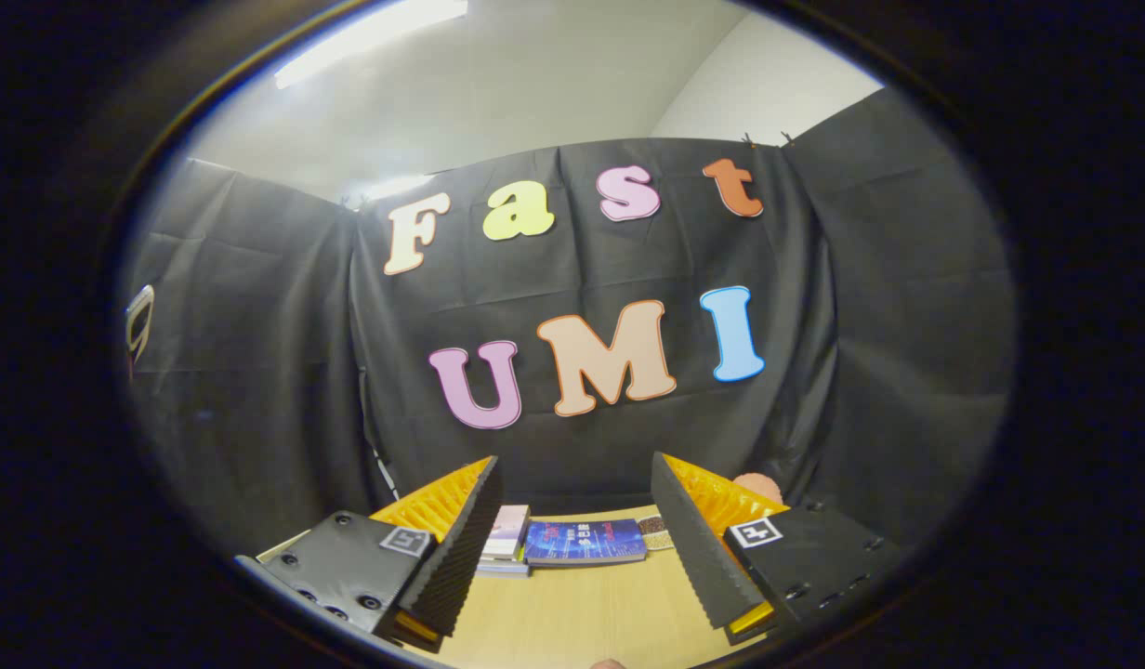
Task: Open the storage box then place both shoes into the box .Put the left shoe in first, then the right shoe, with the right side of both shoes facing outward in a uniform manner.
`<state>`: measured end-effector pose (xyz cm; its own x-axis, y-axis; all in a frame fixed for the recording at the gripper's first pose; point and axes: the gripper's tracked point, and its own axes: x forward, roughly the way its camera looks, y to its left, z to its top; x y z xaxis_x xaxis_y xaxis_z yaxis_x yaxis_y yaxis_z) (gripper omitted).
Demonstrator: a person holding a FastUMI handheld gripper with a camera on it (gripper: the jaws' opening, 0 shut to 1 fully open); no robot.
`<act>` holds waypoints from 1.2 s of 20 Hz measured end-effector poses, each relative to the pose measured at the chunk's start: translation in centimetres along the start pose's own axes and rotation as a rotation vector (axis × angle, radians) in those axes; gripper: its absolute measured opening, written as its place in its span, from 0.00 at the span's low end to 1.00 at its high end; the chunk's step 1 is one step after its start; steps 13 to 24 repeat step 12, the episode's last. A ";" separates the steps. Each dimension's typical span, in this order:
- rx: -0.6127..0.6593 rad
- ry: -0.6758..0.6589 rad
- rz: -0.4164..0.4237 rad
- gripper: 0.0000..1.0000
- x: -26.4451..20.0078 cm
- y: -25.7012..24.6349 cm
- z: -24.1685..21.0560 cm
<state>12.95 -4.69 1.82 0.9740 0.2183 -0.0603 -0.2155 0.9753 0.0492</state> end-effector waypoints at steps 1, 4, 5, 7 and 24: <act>0.007 0.000 -0.005 1.00 0.1 -0.4 -0.2; 0.035 0.005 -0.025 1.00 -0.2 -1.7 -0.6; 0.042 0.005 -0.031 1.00 -0.3 -2.2 -0.7; 0.044 -0.005 -0.049 1.00 -0.4 -2.9 -0.5; 0.024 -0.015 -0.093 1.00 -0.9 -4.6 0.3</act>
